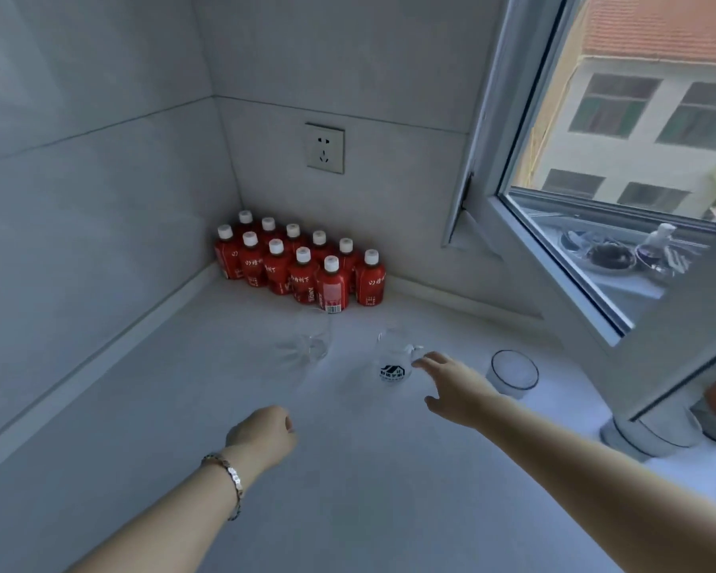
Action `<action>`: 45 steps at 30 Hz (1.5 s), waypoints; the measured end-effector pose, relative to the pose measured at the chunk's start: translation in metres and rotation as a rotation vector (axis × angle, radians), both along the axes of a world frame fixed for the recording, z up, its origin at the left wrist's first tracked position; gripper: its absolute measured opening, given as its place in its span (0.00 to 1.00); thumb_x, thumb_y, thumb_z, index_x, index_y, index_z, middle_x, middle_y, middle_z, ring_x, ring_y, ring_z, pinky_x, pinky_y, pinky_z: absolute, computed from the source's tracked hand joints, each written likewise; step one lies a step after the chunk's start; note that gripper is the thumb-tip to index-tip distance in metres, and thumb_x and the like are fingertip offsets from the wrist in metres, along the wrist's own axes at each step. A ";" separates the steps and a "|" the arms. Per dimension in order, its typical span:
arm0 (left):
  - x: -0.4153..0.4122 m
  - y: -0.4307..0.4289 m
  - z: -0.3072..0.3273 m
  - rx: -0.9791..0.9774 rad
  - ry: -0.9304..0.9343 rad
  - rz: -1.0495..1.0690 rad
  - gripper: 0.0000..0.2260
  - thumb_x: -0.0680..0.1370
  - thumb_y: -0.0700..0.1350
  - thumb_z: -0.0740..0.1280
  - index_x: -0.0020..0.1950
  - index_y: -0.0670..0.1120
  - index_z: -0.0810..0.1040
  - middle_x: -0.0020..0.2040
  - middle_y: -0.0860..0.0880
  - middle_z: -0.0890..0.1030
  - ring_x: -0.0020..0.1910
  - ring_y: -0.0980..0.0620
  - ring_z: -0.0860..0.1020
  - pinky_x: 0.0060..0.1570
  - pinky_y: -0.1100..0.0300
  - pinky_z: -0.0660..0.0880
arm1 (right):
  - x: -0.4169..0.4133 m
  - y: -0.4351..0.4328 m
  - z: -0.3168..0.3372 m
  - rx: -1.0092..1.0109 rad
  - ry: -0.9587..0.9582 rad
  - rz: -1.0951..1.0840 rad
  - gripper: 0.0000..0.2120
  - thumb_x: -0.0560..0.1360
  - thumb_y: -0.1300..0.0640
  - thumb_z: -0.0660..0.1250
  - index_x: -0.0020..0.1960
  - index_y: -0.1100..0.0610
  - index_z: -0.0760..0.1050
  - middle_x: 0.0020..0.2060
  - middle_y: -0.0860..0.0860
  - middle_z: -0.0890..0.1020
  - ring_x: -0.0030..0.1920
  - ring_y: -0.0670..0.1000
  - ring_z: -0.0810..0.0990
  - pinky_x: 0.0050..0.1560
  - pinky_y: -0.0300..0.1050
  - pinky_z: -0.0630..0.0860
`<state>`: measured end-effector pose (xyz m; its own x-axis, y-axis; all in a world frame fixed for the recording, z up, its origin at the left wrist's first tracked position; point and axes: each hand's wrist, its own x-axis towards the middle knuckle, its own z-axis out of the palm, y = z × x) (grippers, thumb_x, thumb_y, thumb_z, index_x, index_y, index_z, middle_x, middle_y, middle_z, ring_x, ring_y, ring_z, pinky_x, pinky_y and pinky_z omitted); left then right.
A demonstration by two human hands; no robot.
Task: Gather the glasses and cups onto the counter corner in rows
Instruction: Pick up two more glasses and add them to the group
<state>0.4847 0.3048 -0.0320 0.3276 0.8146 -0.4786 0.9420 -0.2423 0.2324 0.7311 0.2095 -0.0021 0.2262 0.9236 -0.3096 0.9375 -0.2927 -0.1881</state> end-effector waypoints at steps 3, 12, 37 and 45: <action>0.006 0.044 -0.004 0.017 0.012 0.031 0.10 0.77 0.46 0.58 0.54 0.48 0.76 0.60 0.48 0.79 0.58 0.47 0.78 0.56 0.60 0.74 | 0.019 0.058 -0.003 -0.065 -0.053 0.097 0.40 0.73 0.61 0.67 0.76 0.46 0.49 0.77 0.47 0.52 0.75 0.53 0.58 0.69 0.49 0.66; 0.030 0.122 -0.023 0.105 -0.100 0.084 0.20 0.76 0.51 0.63 0.66 0.45 0.68 0.66 0.45 0.74 0.64 0.44 0.74 0.60 0.53 0.73 | 0.046 0.131 -0.049 -0.164 0.035 0.211 0.37 0.67 0.59 0.74 0.71 0.46 0.62 0.69 0.49 0.66 0.63 0.54 0.72 0.56 0.42 0.70; -0.002 -0.054 0.009 0.217 -0.342 0.078 0.39 0.66 0.56 0.74 0.73 0.51 0.61 0.72 0.53 0.65 0.68 0.51 0.71 0.61 0.58 0.72 | -0.030 -0.049 0.013 0.127 -0.022 0.027 0.38 0.63 0.34 0.69 0.67 0.44 0.62 0.57 0.47 0.73 0.54 0.51 0.78 0.42 0.41 0.66; -0.122 -0.237 0.031 0.302 -0.339 0.366 0.40 0.64 0.53 0.76 0.72 0.52 0.63 0.71 0.55 0.66 0.67 0.53 0.72 0.61 0.60 0.71 | -0.135 -0.148 0.024 0.139 0.037 0.227 0.34 0.62 0.31 0.68 0.64 0.43 0.65 0.57 0.47 0.74 0.52 0.52 0.79 0.43 0.41 0.71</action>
